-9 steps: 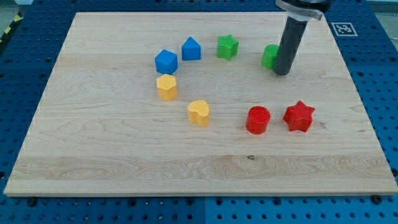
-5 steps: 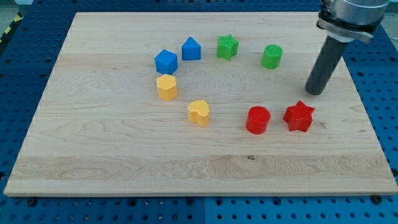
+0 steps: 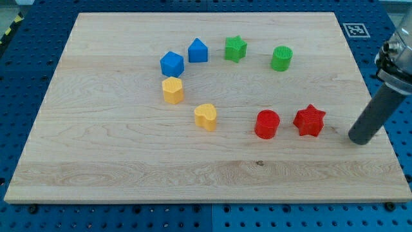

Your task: Push the red blocks slightly to the left

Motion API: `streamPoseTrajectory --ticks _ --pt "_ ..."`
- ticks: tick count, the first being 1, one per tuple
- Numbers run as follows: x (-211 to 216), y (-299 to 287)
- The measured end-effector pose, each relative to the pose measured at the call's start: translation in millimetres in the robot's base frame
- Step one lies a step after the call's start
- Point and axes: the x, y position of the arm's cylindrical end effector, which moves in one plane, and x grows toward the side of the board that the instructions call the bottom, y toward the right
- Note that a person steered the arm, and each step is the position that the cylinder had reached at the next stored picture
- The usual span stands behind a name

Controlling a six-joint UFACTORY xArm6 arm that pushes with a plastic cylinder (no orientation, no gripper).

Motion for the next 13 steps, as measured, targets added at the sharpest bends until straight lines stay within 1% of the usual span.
streamPoseTrajectory --ticks 1,2,3,4,5,6,9,12,13 --pt "10.1 -22.9" --pt "10.1 -66.7" --pt "10.1 -98.1" --pt "8.8 -98.1" --pt "-10.0 -98.0" --pt "-16.6 -98.1" --pt "-16.7 -108.5" --pt "-26.0 -112.9" --pt "-36.6 -112.9"
